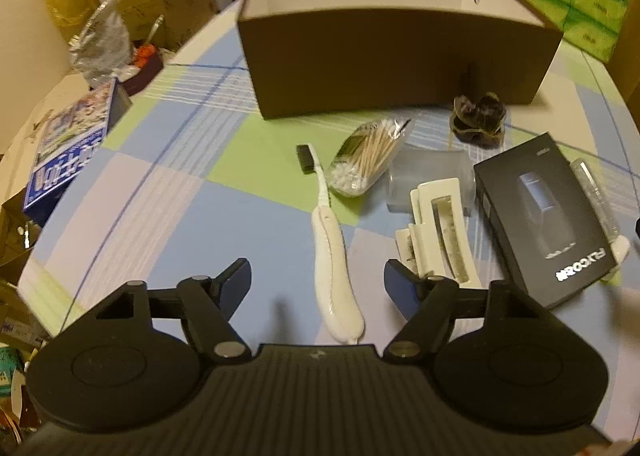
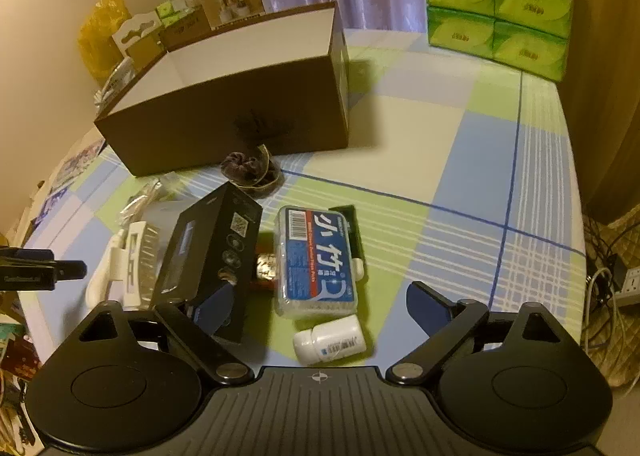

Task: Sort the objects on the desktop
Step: 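Grasp the blue floss pick box with the right tool while the left tool grasps the white toothbrush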

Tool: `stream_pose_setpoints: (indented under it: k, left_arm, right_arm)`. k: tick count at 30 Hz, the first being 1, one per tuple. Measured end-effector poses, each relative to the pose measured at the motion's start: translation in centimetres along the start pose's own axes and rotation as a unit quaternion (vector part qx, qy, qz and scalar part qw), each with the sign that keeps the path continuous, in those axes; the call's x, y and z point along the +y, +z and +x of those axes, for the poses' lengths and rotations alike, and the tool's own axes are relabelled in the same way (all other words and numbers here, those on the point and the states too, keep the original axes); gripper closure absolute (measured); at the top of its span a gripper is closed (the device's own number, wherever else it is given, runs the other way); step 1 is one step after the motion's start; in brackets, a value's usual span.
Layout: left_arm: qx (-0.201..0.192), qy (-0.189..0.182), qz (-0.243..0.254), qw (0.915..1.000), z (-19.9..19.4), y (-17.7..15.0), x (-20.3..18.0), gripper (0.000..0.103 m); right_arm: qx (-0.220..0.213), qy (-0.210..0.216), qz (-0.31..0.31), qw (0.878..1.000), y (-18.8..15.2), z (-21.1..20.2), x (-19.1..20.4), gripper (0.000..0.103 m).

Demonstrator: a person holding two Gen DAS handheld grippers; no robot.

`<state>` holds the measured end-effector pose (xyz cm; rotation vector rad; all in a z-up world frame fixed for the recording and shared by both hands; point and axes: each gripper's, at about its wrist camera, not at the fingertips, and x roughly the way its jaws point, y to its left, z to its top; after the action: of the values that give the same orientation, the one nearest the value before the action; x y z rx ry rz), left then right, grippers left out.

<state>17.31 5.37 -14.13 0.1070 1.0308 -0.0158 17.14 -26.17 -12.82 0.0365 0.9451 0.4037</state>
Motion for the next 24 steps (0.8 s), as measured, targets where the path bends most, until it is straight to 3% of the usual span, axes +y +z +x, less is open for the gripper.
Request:
stream_pose_setpoints:
  k: [5,15,20,24]
  left_arm:
    - [0.024,-0.006,0.016,0.9996,3.2,0.8,-0.3,0.049]
    - [0.035,-0.024,0.017,0.9990,5.7,1.7,0.0,0.064]
    - [0.032,-0.033,0.013,0.9989,5.7,1.7,0.6,0.085]
    - [0.032,-0.026,0.011,0.9991,5.5,1.3,1.2,0.085]
  right_arm:
    - [0.014,0.002,-0.005,1.000,0.5,1.3,-0.4,0.022]
    - [0.033,0.030,-0.005,0.999,1.7,4.1,-1.2,0.030]
    - [0.040,0.045,0.008,0.998,2.1,5.3,-1.4,0.033]
    - [0.041,0.051,0.014,0.998,2.2,6.0,-1.4,0.040]
